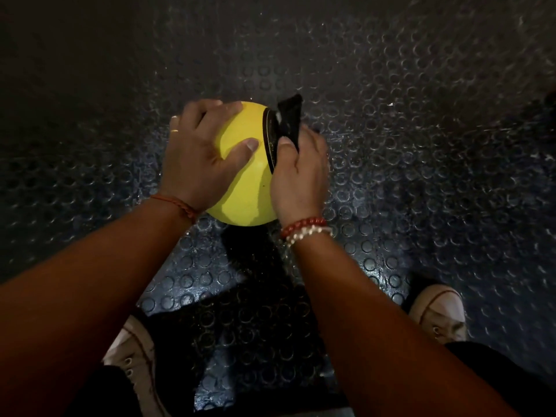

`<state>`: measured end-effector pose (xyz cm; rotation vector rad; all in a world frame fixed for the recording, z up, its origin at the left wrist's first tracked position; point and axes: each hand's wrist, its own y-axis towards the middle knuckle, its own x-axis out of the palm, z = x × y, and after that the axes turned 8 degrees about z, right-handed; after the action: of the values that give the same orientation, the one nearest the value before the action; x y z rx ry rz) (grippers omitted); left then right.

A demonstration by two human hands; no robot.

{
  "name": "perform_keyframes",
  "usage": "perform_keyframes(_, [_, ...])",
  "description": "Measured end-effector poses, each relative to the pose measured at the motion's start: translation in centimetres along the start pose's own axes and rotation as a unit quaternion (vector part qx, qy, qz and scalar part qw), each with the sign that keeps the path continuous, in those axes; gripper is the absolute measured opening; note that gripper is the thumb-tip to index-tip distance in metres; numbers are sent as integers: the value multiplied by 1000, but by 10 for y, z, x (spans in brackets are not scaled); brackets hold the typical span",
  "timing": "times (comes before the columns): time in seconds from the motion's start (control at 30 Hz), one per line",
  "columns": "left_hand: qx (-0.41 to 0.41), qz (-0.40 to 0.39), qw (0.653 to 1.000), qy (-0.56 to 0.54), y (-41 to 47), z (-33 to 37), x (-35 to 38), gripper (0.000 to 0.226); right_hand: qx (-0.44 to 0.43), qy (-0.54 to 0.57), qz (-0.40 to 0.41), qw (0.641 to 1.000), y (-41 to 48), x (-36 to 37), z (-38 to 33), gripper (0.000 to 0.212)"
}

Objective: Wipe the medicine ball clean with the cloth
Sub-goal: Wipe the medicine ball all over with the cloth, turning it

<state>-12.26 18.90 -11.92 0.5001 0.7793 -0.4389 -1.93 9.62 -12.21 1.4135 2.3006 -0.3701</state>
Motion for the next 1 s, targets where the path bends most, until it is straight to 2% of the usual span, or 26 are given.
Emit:
perform_keyframes(0.1, [-14, 0, 1000, -14, -2, -7, -3, 63, -11, -31, -83, 996, 30, 3, -5, 29])
perform_keyframes(0.17, [-22, 0, 1000, -18, -3, -9, -4, 63, 50, -1, -124, 991, 50, 5, -6, 24])
perform_keyframes(0.23, [-26, -2, 1000, -16, -3, -7, -4, 64, 141, 46, -144, 978, 62, 6, -2, 28])
perform_keyframes(0.37, [-16, 2, 1000, -6, -4, -4, -2, 64, 328, 89, -108, 934, 55, 3, 18, 25])
perform_keyframes(0.43, [-23, 5, 1000, -10, -3, -5, -3, 65, 414, 163, -76, 892, 38, -2, 22, 27])
perform_keyframes(0.5, [-24, 7, 1000, -16, -2, -7, -3, 65, 461, 235, -38, 855, 16, -3, 21, 27])
perform_keyframes(0.53, [-19, 7, 1000, -14, -2, -7, -3, 65, 460, 252, -17, 851, 5, -2, 21, 27])
perform_keyframes(0.57, [-14, 7, 1000, -11, -2, -7, -3, 64, 436, 254, 3, 863, -6, 1, 20, 32])
perform_keyframes(0.63, [-9, 7, 1000, -6, -1, -7, -3, 64, 341, 223, 34, 913, -23, 5, 18, 46])
perform_keyframes(0.73, [-12, 11, 1000, -11, -1, -10, -4, 64, 159, 116, 28, 980, -25, 2, 8, 34])
perform_keyframes(0.83, [-6, 13, 1000, -19, -5, -14, -4, 64, 18, 42, -11, 999, 0, -2, 2, 26])
perform_keyframes(0.9, [-12, 11, 999, -30, -7, -16, -3, 65, 29, 16, -65, 997, 24, 2, -1, 21])
perform_keyframes(1.0, [-15, 15, 999, -47, -9, -20, -3, 64, 126, 68, -130, 981, 50, 6, -1, 25])
